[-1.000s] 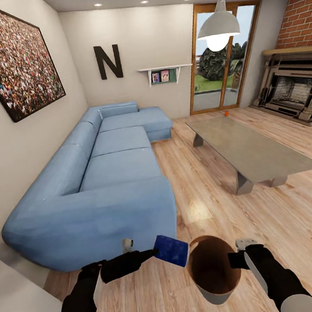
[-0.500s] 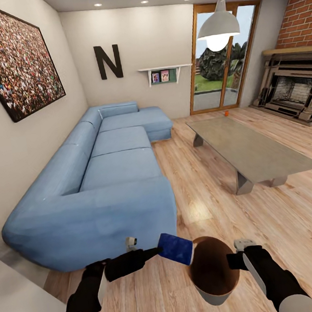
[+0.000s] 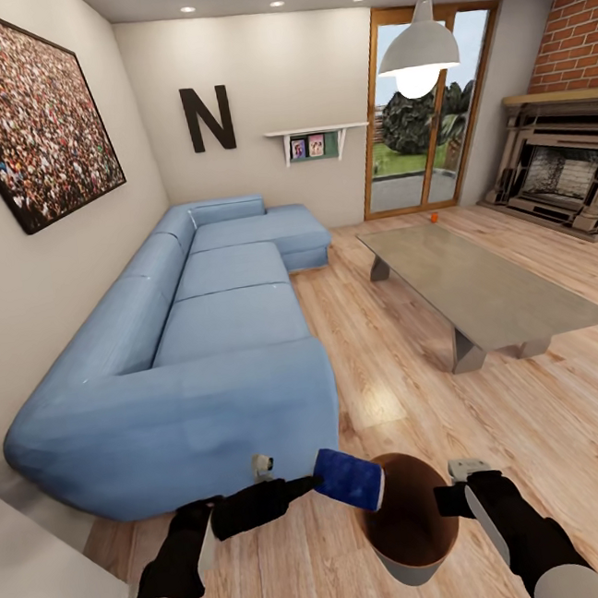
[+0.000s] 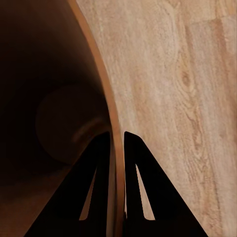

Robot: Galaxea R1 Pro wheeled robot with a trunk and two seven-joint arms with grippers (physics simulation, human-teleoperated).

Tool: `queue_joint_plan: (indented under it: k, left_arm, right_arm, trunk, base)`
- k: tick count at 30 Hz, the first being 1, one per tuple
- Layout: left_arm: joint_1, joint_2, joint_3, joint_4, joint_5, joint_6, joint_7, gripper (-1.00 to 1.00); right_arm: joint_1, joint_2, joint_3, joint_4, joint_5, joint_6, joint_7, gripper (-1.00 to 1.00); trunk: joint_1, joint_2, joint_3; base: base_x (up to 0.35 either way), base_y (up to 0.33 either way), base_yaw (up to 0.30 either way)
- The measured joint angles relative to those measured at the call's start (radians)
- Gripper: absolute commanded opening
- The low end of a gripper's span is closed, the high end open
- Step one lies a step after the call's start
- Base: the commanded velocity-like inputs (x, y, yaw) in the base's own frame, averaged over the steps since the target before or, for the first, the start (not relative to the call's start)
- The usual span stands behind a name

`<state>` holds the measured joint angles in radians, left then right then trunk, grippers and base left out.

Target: Put the three can of soda from the living room inside the tash can in the kitchen.

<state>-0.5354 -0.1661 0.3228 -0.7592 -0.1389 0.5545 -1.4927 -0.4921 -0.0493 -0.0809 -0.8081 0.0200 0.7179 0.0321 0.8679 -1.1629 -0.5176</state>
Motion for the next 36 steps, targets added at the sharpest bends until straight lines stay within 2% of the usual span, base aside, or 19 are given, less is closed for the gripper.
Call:
queue_joint_plan:
  k: [3, 6, 9, 10, 11, 14, 17, 22, 24, 27, 29, 36]
  left_arm:
    - [0.0, -0.001, -0.104, 0.0, -0.001, 0.0, 0.004, -1.0]
    - [0.0, -0.001, -0.15, 0.001, -0.001, 0.0, 0.006, -1.0]
    - [0.0, -0.001, -0.172, 0.001, -0.003, 0.0, 0.007, -1.0]
    - [0.0, -0.001, -0.175, 0.001, -0.002, 0.0, 0.024, -1.0]
    - [0.0, -0.001, -0.179, 0.001, 0.0, -0.001, 0.081, -1.0]
    - [0.0, -0.001, -0.182, 0.0, 0.003, -0.002, 0.147, -1.0]
    - [0.0, -0.001, -0.185, 0.0, 0.004, -0.002, 0.176, -1.0]
    - [0.0, -0.001, -0.187, -0.001, 0.005, -0.002, 0.197, -1.0]
    - [0.0, -0.001, -0.188, -0.001, 0.005, -0.002, 0.199, -1.0]
    - [0.0, -0.008, -0.188, -0.002, 0.005, -0.003, 0.208, -1.0]
    - [0.0, -0.008, -0.188, -0.002, 0.005, -0.004, 0.229, -1.0]
    - [0.0, -0.008, -0.189, -0.001, 0.005, -0.004, 0.262, -1.0]
  right_arm:
    - [0.0, 0.001, 0.0, 0.0, 0.002, 0.0, 0.0, -1.0]
    - [0.0, 0.004, 0.0, 0.0, -0.001, 0.0, 0.0, -1.0]
    - [0.0, 0.005, 0.0, 0.0, 0.001, 0.0, 0.0, -1.0]
    - [0.0, 0.006, 0.0, -0.001, 0.002, 0.0, 0.0, -1.0]
    - [0.0, 0.006, 0.0, -0.001, 0.003, 0.0, 0.0, -1.0]
    - [0.0, 0.007, 0.0, -0.001, 0.001, 0.0, 0.0, -1.0]
    - [0.0, 0.007, 0.0, -0.001, 0.002, 0.001, -0.001, -1.0]
    - [0.0, 0.015, 0.003, -0.001, 0.007, 0.002, -0.001, -1.0]
    - [0.0, 0.018, 0.019, -0.001, -0.005, 0.002, 0.0, -1.0]
    - [0.0, 0.019, 0.064, -0.001, 0.0, 0.002, -0.002, -1.0]
    - [0.0, 0.02, 0.073, -0.002, 0.0, 0.002, -0.003, -1.0]
    - [0.0, 0.02, 0.082, -0.003, 0.001, 0.003, -0.003, -1.0]
  trunk:
    - [0.0, 0.0, 0.0]
    - [0.0, 0.0, 0.0]
    - [0.0, 0.0, 0.0]
    - [0.0, 0.0, 0.0]
    - [0.0, 0.0, 0.0]
    - [0.0, 0.0, 0.0]
    - [0.0, 0.0, 0.0]
    - [0.0, 0.0, 0.0]
    - [0.0, 0.0, 0.0]
    - [0.0, 0.0, 0.0]
    - [0.0, 0.0, 0.0]
    - [0.0, 0.0, 0.0]
  base:
    - [0.0, 0.0, 0.0]
    - [0.0, 0.0, 0.0]
    - [0.0, 0.0, 0.0]
    - [0.0, 0.0, 0.0]
    - [0.0, 0.0, 0.0]
    - [0.0, 0.0, 0.0]
    - [0.0, 0.0, 0.0]
    - [0.0, 0.0, 0.0]
    - [0.0, 0.0, 0.0]
    - [0.0, 0.0, 0.0]
    - [0.0, 0.0, 0.0]
    - [0.0, 0.0, 0.0]
